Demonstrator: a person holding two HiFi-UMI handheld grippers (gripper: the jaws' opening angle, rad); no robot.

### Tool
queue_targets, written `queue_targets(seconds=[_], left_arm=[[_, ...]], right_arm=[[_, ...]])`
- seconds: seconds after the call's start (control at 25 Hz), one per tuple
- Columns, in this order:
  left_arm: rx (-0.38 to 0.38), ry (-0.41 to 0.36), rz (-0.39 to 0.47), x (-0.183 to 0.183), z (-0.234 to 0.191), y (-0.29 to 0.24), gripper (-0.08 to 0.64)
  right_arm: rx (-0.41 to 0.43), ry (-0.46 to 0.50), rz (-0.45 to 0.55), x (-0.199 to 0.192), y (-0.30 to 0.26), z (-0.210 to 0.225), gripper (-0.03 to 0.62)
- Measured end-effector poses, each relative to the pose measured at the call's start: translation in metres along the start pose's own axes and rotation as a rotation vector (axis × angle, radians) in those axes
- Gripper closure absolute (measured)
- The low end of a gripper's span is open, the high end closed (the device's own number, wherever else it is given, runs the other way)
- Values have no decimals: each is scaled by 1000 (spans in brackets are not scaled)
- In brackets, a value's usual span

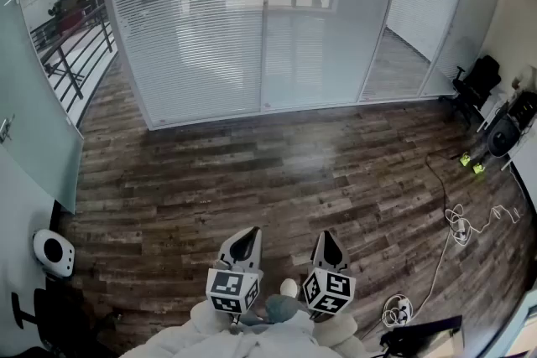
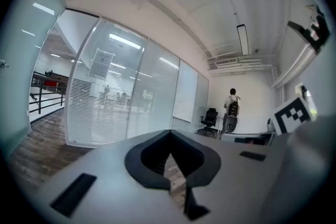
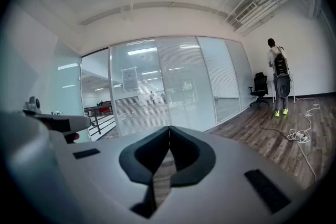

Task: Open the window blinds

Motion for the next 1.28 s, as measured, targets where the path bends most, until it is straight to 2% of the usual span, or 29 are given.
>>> queue_targets(seconds=[0.32, 0.6, 0.96, 1.12, 1.28], left_arm=[[33, 11, -8, -8, -16, -82, 561], [60, 11, 5, 4, -28, -197, 562], [36, 10, 8, 9, -31, -346, 563], [22, 10, -5, 4, -35, -390, 561], [23, 2, -27, 2, -46, -424, 561]], right_arm=[[-7, 4, 9, 3, -84, 38, 578], [33, 20, 20, 33, -196, 77, 578], [30, 35, 25, 58, -322, 141, 578], [-5, 28, 9, 57, -361, 166, 578], [-1, 13, -2, 56, -397, 174, 578]])
Point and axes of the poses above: the fingertips, and each gripper's own axes: y backward along the fingers, z to its right, x out of its top, the point moved 10 cm from there along y, backward along the fingers, and after that the axes turned 8 degrees about z, right-handed, at the moved point
